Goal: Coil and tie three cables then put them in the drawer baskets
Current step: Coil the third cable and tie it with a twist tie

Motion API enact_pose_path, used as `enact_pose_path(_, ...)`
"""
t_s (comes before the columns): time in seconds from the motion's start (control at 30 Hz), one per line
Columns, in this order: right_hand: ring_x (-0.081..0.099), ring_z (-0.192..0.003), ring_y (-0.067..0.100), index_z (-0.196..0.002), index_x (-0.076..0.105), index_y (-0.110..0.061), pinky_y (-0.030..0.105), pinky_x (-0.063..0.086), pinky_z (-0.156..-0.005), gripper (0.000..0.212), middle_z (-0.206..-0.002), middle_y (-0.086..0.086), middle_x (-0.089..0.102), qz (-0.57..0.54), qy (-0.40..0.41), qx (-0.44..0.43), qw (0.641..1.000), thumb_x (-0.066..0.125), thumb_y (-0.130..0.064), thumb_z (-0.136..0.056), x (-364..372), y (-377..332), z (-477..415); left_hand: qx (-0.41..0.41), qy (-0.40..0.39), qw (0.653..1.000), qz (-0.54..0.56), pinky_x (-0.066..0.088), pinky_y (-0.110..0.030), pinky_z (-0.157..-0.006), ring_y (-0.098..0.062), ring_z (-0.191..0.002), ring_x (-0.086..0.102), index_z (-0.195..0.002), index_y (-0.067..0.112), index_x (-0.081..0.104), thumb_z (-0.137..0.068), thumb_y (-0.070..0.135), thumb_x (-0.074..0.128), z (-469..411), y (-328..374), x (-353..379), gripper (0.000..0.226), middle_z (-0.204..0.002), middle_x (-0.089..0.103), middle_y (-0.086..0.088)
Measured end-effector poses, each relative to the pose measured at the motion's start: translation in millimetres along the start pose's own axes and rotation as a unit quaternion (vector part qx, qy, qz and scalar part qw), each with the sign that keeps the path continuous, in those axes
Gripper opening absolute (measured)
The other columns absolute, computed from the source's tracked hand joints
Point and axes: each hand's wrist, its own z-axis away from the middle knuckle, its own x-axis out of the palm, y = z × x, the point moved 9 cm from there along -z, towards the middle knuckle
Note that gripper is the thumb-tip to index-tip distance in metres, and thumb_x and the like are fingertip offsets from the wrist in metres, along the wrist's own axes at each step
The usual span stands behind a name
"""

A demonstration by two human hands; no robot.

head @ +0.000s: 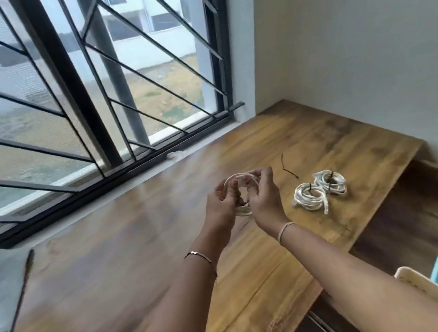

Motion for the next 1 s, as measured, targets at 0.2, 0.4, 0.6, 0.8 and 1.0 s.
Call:
enact_pose_path(0.2,0.058,-0.075,0.021,-0.103,0.041,-0.013,0.035,0.049,-0.069,0.008,-0.087,-0.003,0.055,-0.023,-0.005,0.049,0.999,0.047,-0.014,-0.098,-18,42,-39,0.009,-0.008,1.000,-0.026,0.040,-0.015,-0.050,0.001,-0.050,0.046,-0.106,-0.001,0.059,-0.101,0.016,0.042,-37,-12,36,0.025,-0.062,0.049,0.004)
enact_pose_path(0.4,0.058,-0.070,0.014,-0.101,0.045,-0.013,0.028,0.050,-0.066,0.009,-0.085,0.000,0.058,-0.053,0.005,0.076,0.996,0.049,-0.020,-0.098,-33,70,-65,0.008,-0.024,1.000,0.012,0.047,-0.014,-0.056,0.002,-0.058,0.056,-0.120,0.002,0.054,-0.099,0.012,0.045,-60,-22,66,0.024,-0.085,0.060,0.000)
enact_pose_path(0.6,0.056,-0.055,-0.006,-0.101,0.049,-0.004,0.012,0.045,-0.056,0.014,-0.083,0.000,0.059,-0.076,-0.008,0.106,0.991,0.052,-0.017,-0.097,-37,100,-87,0.009,0.001,1.000,-0.026,0.047,-0.013,-0.057,0.006,-0.059,0.057,-0.115,0.000,0.057,-0.098,0.006,0.048,-82,-39,76,0.020,-0.082,0.061,0.001)
enact_pose_path(0.8,0.063,-0.071,0.010,-0.090,0.057,-0.022,0.029,0.051,-0.068,0.029,-0.082,-0.003,0.068,-0.033,-0.074,0.147,0.986,0.049,-0.050,-0.093,-36,126,-114,-0.035,0.074,0.996,-0.024,0.042,-0.024,-0.058,-0.011,-0.060,0.047,-0.091,0.018,0.059,-0.098,0.013,0.050,-102,-63,68,0.013,-0.071,0.053,0.001)
enact_pose_path(1.0,0.059,-0.100,0.030,-0.096,0.065,-0.012,0.034,0.045,-0.084,0.022,-0.105,0.011,0.064,0.280,-0.030,0.121,0.952,0.056,-0.032,-0.092,-70,151,-156,-0.059,0.095,0.994,-0.001,0.038,-0.029,-0.058,-0.014,-0.061,0.044,-0.089,0.020,0.059,-0.098,0.015,0.051,-118,-81,60,0.014,-0.071,0.050,0.000)
